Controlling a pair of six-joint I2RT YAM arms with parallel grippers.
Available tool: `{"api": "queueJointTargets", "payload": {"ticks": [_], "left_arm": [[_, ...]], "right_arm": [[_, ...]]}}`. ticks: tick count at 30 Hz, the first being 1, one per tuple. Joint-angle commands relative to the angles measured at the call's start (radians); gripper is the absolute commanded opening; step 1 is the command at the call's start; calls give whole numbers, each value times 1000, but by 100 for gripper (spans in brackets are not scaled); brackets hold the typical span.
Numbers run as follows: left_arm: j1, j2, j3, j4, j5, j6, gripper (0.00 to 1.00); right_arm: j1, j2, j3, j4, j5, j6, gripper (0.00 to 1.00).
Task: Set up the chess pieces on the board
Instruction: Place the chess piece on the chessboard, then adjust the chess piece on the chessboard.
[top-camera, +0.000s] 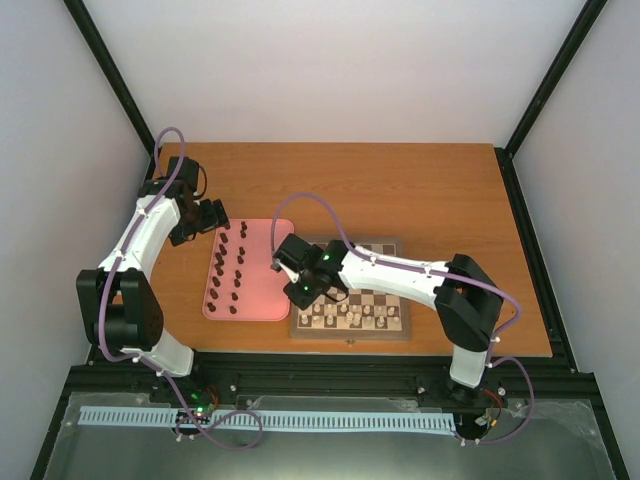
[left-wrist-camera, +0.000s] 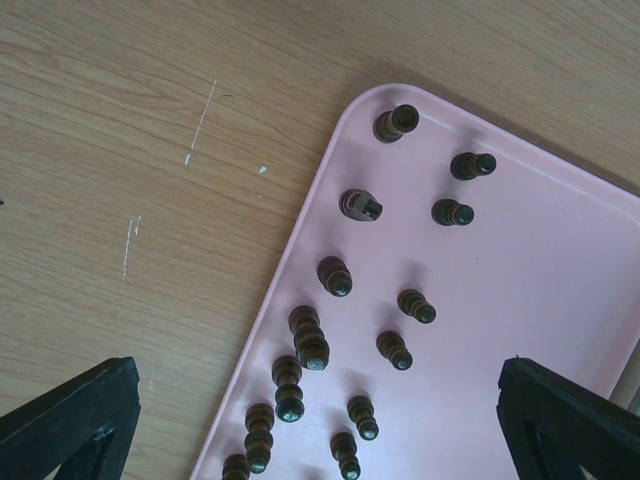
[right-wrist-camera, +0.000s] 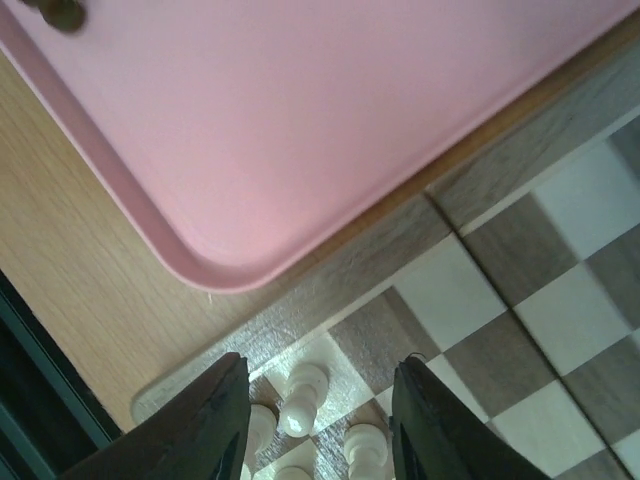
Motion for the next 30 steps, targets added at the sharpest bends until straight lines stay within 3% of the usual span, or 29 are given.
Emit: {"api": "queueJointTargets", "payload": {"ticks": [1,11,20,30], "left_arm": [[-3,-10,29,5,1,4,100],[-3,-40,11,6,-4,7,100],[-3,-51,-7,11,-9,9,100],[-3,-38,-3,14,-13,8,100]], "right_arm": [[9,-57,76,-50,49,-8,43],[8,-178,63,-256,160,111,47],[8,-377,-88,-426,145,218,46],[8,-409,-188,-418,86,205,45]]}}
